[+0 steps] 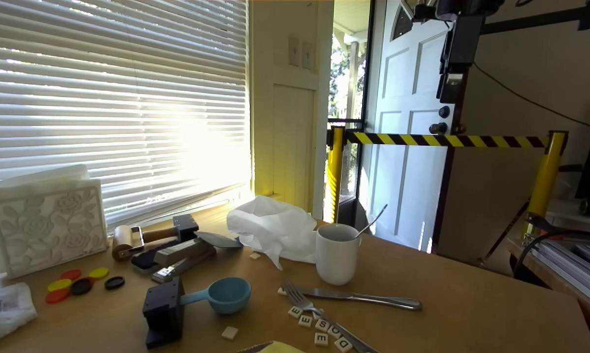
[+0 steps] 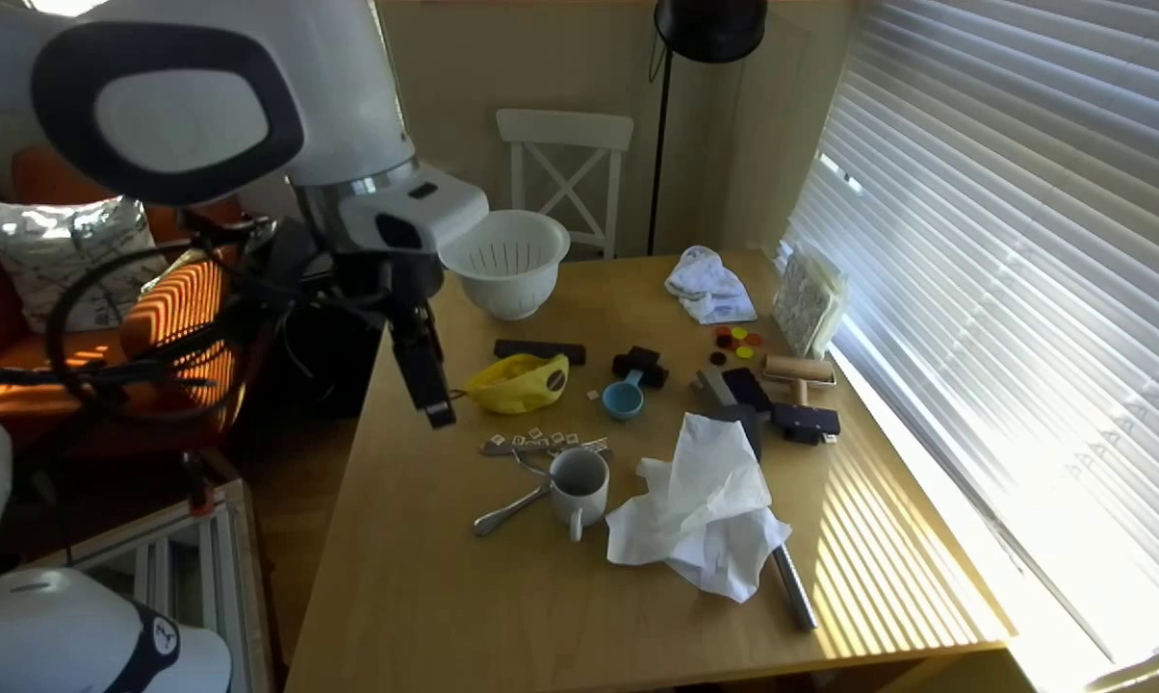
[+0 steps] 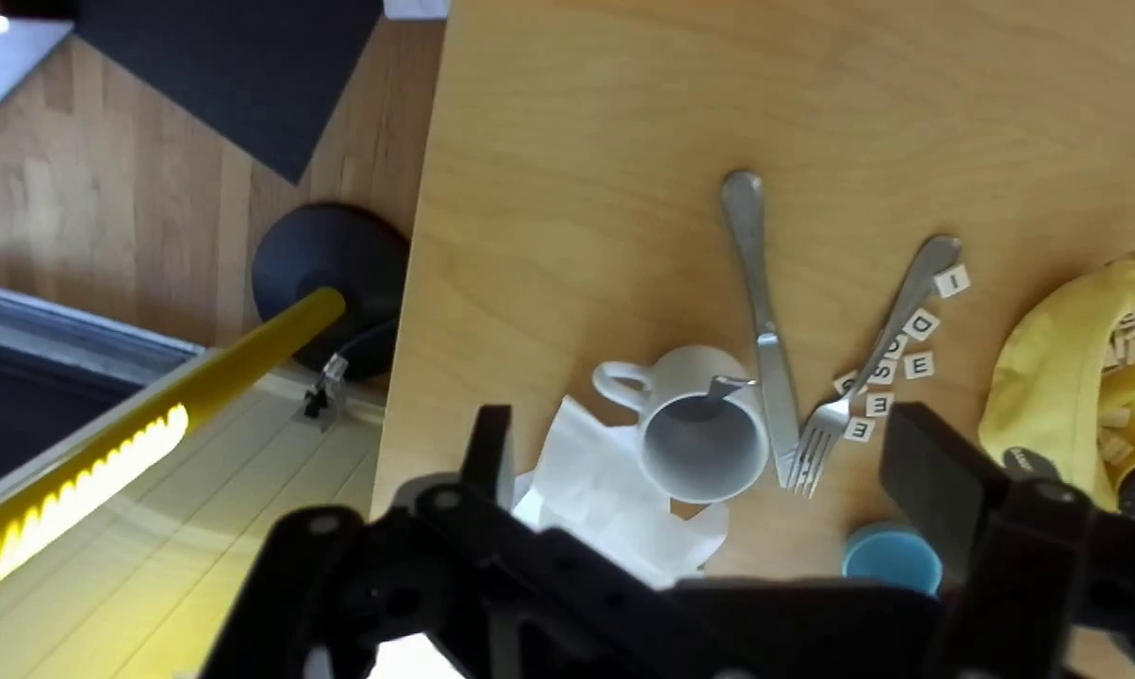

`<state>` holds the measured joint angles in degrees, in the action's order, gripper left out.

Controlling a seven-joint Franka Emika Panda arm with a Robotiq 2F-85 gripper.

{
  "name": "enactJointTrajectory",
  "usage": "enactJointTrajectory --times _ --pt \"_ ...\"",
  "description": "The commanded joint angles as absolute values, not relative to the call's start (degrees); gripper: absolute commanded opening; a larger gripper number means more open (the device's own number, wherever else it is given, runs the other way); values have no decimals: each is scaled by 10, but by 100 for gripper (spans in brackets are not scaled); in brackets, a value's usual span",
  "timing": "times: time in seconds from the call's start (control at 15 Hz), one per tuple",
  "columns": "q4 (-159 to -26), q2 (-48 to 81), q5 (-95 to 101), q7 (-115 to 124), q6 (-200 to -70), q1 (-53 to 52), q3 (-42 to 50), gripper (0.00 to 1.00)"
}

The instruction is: Move the fork to the right

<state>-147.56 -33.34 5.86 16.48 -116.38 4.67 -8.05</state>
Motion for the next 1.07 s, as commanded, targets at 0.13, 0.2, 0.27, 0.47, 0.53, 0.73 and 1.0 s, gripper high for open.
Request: enactJointTrajectory --times 0.13,0.2,0.27,0.47,0.53,0.73,1.0 --pt "-1365 -205 -55 295 -1150 6 -109 100" --pt "-1361 -188 -72 311 -1184 3 -110 100" --pt "-1358 -170 -89 323 -1217 1 -110 100" --pt "-1359 -107 -114 337 -1310 -6 -112 100" --pt "-1361 -93 -123 322 -1330 -14 -108 100" --pt "-1375 -103 -101 323 -1327 -16 -103 100" --pt "-1370 -83 -142 289 -1357 -27 -97 100"
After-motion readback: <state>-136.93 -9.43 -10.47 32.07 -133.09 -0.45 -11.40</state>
